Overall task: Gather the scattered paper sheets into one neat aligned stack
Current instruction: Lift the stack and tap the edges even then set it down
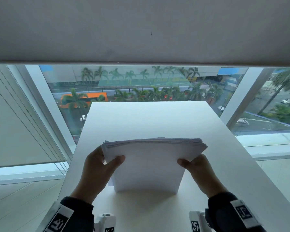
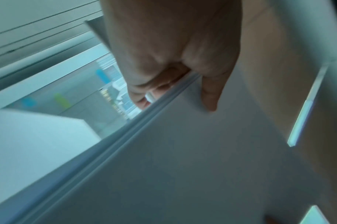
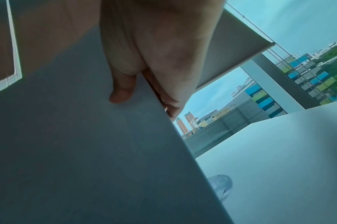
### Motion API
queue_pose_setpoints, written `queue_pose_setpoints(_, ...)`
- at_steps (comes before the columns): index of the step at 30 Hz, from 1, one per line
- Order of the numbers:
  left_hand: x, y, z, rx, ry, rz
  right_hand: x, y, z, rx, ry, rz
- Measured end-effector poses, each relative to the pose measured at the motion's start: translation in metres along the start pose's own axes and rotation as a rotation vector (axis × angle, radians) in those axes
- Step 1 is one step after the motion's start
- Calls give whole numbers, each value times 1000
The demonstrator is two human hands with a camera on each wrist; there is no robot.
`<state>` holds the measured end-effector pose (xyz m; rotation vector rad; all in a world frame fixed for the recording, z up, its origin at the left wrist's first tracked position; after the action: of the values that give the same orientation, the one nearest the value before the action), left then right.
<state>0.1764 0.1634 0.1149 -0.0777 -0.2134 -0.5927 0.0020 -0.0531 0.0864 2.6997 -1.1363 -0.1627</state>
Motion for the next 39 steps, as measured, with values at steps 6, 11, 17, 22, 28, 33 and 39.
queue_pose_setpoints(6,-6,-20,107,759,-816,98,-1,-2,4,33,29,37)
queue_pose_setpoints(11,-29,-70,109,1011,-902,-170,0,-1,3,76,22,17)
queue_pose_setpoints(17,-24,-74,79,1305,-577,-434,-2,0,2,144,45,-14)
queue_pose_setpoints(22,-15,-62,70,1358,-513,-457,-2,-4,4,159,43,-25)
queue_pose_setpoints(28,-5,-34,85,1229,-394,-287,-3,-3,6,216,66,-38)
queue_pose_setpoints(33,-2,-17,79,1319,-368,-309,-2,-2,9,236,60,-31)
queue_pose_setpoints(39,-8,-19,76,1445,-330,-400,-3,-5,4,213,59,-41)
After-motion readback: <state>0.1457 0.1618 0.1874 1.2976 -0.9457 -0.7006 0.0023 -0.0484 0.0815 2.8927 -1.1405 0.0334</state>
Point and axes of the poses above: each hand's wrist, its own x-axis towards the middle knuckle, its own y-axis out of the back of the hand, z = x × y, the point moved 3 cm from there along x, towards the middle knuckle, and after that the axes turned 6 degrees about -x, right-handed, at the moved point
